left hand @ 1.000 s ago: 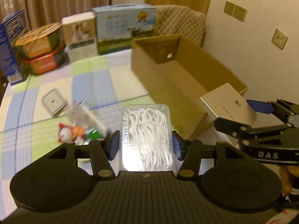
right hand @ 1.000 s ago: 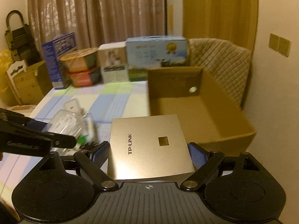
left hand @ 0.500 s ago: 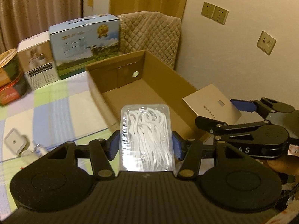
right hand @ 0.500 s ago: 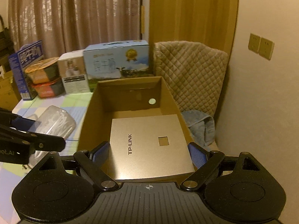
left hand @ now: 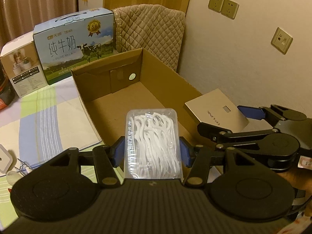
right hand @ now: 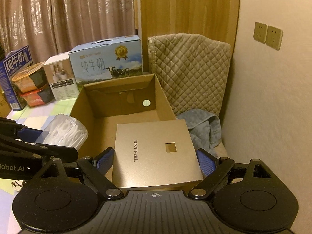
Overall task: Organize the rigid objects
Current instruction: 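Carry the floss box and router box with both tools over the cardboard box, then open the left tool to drop the floss box while the right tool releases the router box inside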
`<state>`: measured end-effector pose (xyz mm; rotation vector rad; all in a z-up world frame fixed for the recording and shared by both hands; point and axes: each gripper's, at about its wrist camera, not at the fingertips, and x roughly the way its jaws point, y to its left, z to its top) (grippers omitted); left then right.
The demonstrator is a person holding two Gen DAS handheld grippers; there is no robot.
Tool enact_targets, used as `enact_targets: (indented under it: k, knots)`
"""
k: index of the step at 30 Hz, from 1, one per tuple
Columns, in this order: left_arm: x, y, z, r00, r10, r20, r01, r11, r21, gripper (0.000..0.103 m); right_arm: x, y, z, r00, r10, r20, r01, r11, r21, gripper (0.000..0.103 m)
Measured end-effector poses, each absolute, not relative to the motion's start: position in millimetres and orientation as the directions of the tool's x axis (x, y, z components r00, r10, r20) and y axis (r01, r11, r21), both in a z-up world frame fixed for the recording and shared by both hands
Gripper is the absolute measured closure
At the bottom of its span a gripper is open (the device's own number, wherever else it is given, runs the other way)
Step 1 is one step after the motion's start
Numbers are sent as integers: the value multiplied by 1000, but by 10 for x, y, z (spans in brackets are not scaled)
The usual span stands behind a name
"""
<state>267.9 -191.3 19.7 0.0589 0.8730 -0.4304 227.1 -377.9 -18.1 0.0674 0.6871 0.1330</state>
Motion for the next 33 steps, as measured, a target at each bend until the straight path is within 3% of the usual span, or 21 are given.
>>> enact_targets:
  k: [13, 14, 16, 33]
  knots:
    - [2761, -1907, 115, 561, -347, -751, 377, 915, -141, 50, 2309, -3812, -215, 760, 137, -636, -87, 990, 110, 17]
    - [2763, -1893, 123, 570, -352, -743, 374, 916, -147, 43, 2308, -3812, -216, 759, 138, -636, -87, 990, 112, 17]
    - [2760, -1863, 157, 588, -350, -730, 364, 920, -147, 39, 2298, -3815, -214, 757, 142, -638, -88, 989, 116, 17]
    - [2594, -1493, 212, 622, -291, -727, 299, 946, -122, 39, 2289, -3674, -152, 753, 171, -636, -106, 985, 139, 17]
